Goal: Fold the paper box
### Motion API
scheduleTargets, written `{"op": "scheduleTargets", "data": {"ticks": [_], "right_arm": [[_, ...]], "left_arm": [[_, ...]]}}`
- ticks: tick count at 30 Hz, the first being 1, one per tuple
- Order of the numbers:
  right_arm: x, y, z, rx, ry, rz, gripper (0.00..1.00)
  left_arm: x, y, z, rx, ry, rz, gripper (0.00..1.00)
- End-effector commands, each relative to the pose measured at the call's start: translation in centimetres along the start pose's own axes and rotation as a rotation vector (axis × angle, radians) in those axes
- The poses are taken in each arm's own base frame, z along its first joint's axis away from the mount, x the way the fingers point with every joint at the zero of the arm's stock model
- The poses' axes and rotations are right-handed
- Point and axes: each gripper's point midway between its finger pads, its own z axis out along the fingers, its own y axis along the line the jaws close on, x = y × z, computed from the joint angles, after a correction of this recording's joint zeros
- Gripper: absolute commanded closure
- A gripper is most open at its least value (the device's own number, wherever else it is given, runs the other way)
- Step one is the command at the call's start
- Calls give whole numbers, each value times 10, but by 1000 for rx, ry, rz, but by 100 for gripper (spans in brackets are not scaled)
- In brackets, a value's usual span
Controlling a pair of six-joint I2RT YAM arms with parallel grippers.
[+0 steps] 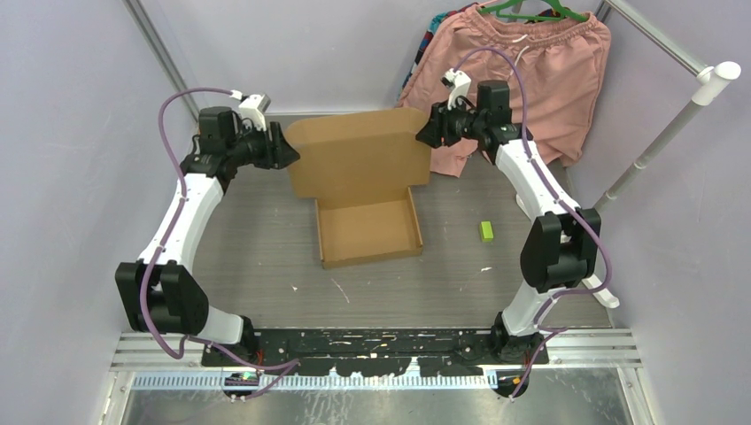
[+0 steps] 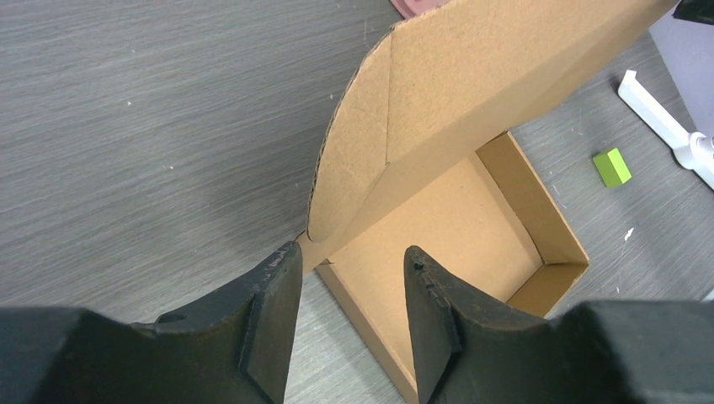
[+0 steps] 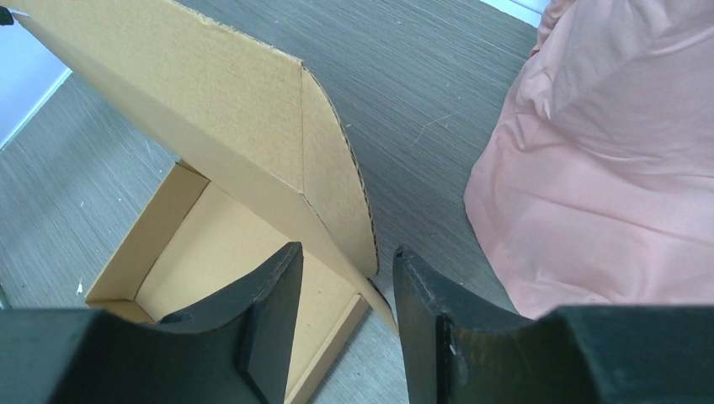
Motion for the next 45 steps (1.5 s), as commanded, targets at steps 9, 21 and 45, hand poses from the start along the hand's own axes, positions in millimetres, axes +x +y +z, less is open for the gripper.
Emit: {"op": "scheduleTargets", "data": {"ticks": [9, 21, 45], "right_arm": [[-27, 7, 0, -45, -52, -45, 53], [-24, 6, 3, -56, -42, -37, 54], [-22, 14, 7, -89, -34, -27, 65]], "left_arm": [[-30, 1, -5, -10, -67, 65, 54], [-26, 13, -4, -58, -37, 105, 52], [-25, 5, 20, 101, -65, 48, 57]]}}
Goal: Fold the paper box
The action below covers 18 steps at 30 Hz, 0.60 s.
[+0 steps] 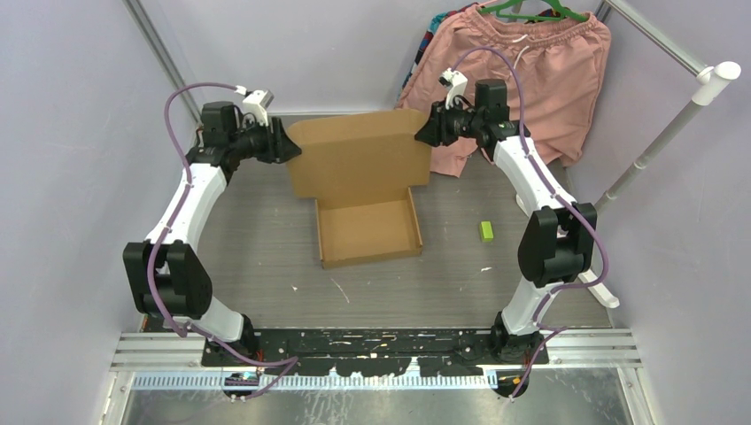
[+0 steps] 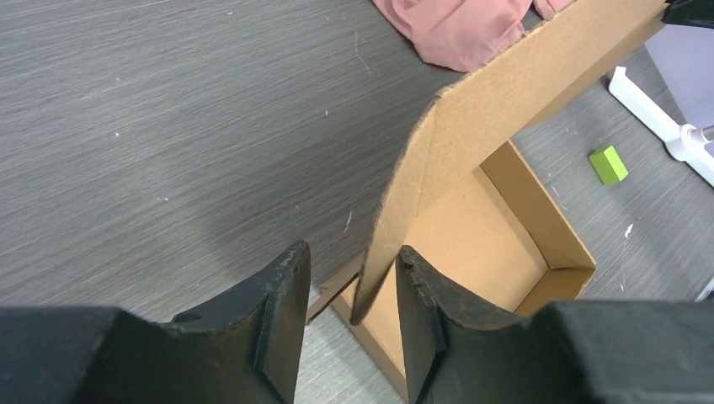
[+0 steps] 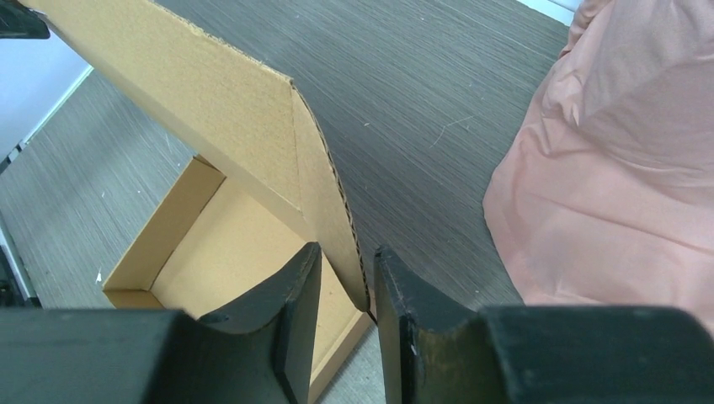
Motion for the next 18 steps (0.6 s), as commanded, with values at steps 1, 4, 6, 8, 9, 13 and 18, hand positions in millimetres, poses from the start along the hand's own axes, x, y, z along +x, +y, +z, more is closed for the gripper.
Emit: {"op": "scheduleTargets", "data": {"ticks": [1, 4, 6, 8, 9, 13, 18], "right_arm": [[-24, 11, -2, -30, -48, -44, 66], [-23, 13, 0, -34, -42, -42, 68], [-23, 13, 1, -35, -39, -41, 69], [-22, 15, 2, -37, -36, -42, 69], [-22, 15, 1, -36, -37, -44, 69], [-22, 15, 1, -35, -34, -46, 68], [-21, 17, 3, -32, -28, -48, 67]], "left_arm": [[-19, -6, -2, 41, -65, 22, 58], [-19, -6, -2, 38, -65, 18, 59], [-19, -6, -2, 36, -64, 15, 59], [-18, -5, -2, 32, -61, 12, 60], [-18, -5, -2, 31, -61, 12, 60], [-18, -5, -3, 26, -58, 10, 61], [-15, -2, -4, 9, -44, 9, 61]]}}
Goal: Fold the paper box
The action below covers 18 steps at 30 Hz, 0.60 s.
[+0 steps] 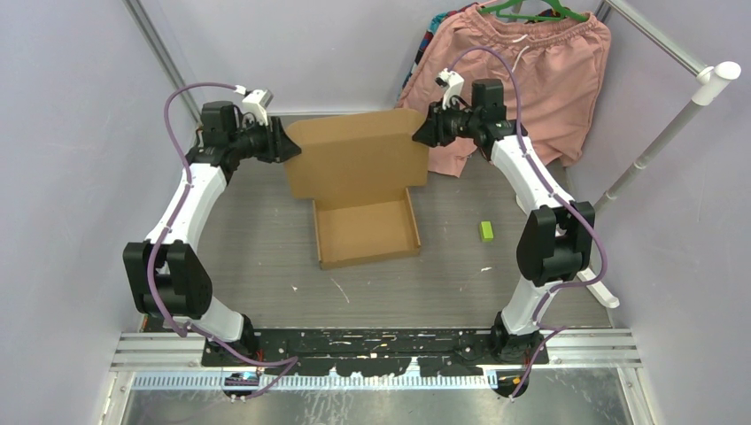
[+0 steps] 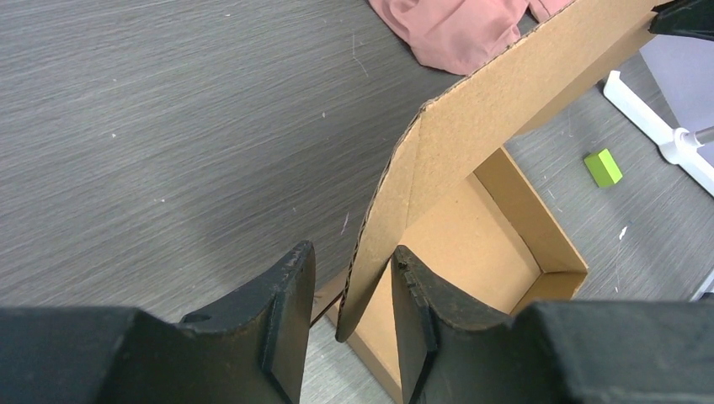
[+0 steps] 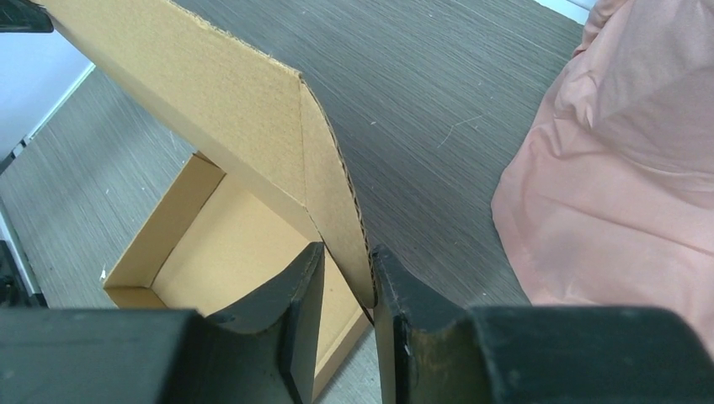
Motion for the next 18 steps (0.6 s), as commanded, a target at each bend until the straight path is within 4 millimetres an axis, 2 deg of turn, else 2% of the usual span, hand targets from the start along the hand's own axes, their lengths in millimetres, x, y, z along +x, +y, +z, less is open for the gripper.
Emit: {"op": "scheduleTargets", "data": {"ticks": [1, 6, 10, 18], "right_arm": [[-21, 11, -2, -16, -35, -46, 66], [-19, 12, 0, -15, -26, -47, 66], [-18, 12, 1, -14, -20, -47, 69], [-16, 15, 4, 11, -4, -48, 76]], "left_arm": [[-12, 0, -4, -3, -31, 22, 61], [-10, -1, -4, 3, -9, 10, 60], [-8, -1, -5, -2, -6, 9, 60], [-10, -2, -9, -12, -5, -2, 69]]}}
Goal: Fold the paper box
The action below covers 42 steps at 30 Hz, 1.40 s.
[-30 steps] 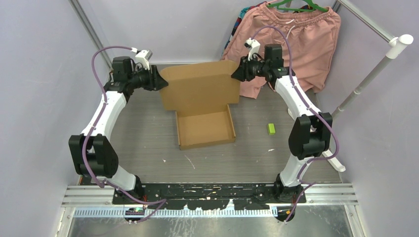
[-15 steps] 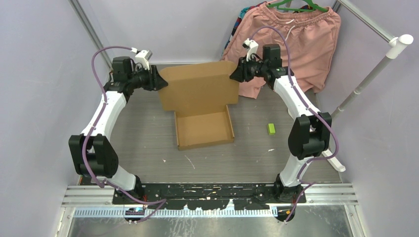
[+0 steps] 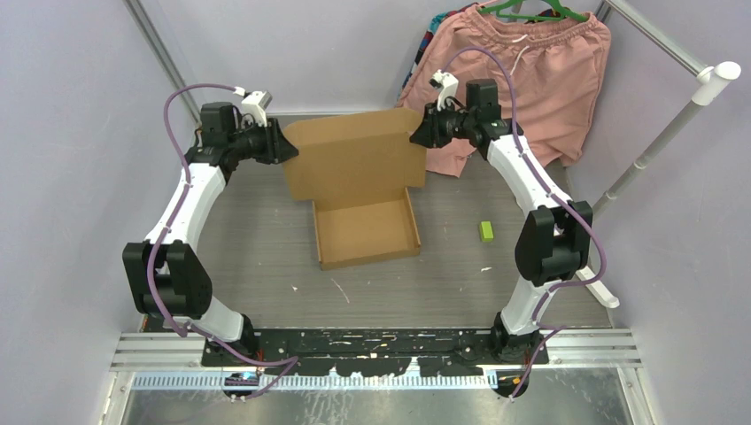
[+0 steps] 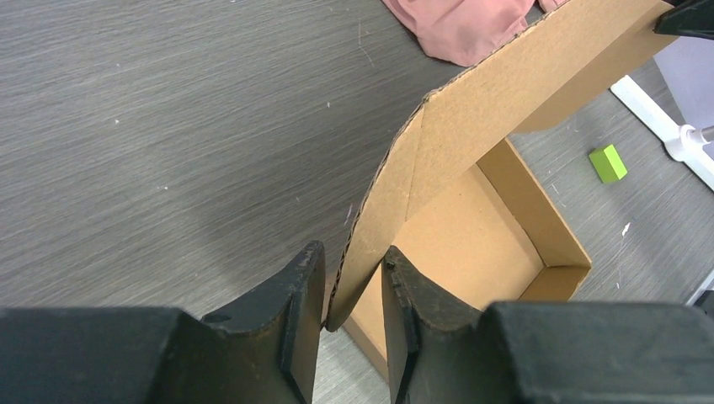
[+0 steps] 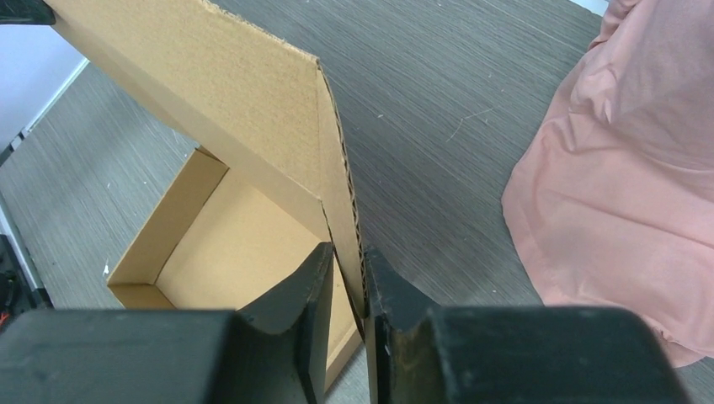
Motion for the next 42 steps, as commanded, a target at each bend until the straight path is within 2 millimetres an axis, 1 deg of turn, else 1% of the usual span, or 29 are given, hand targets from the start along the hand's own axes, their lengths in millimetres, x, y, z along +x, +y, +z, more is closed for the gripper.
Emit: {"op": "scheduleTargets", "data": {"ticks": [1, 6, 11, 14, 22, 31, 36, 42], "right_arm": [[-18, 7, -1, 24, -25, -45, 77], [-15, 12, 2, 61, -11, -39, 79], [-12, 18, 6, 108, 3, -47, 81], [-10, 20, 5, 138, 5, -39, 82], [-12, 20, 0, 233, -20, -15, 87], [-13, 26, -3, 303, -43, 13, 92], [-15, 29, -4, 349, -64, 27, 94], [-17, 40, -2, 386, -90, 37, 95]], "left_arm": [[-16, -5, -8, -5, -30, 7, 69], [-17, -8, -10, -28, -34, -1, 69], [-12, -9, -7, -85, -8, 10, 69], [-9, -10, -7, -118, 7, 21, 70], [-9, -13, -11, -198, 2, 27, 70], [-15, -24, -8, -277, -5, 11, 70], [-20, -37, -5, -297, -22, -5, 70], [-23, -51, 2, -322, -37, -23, 70]]}}
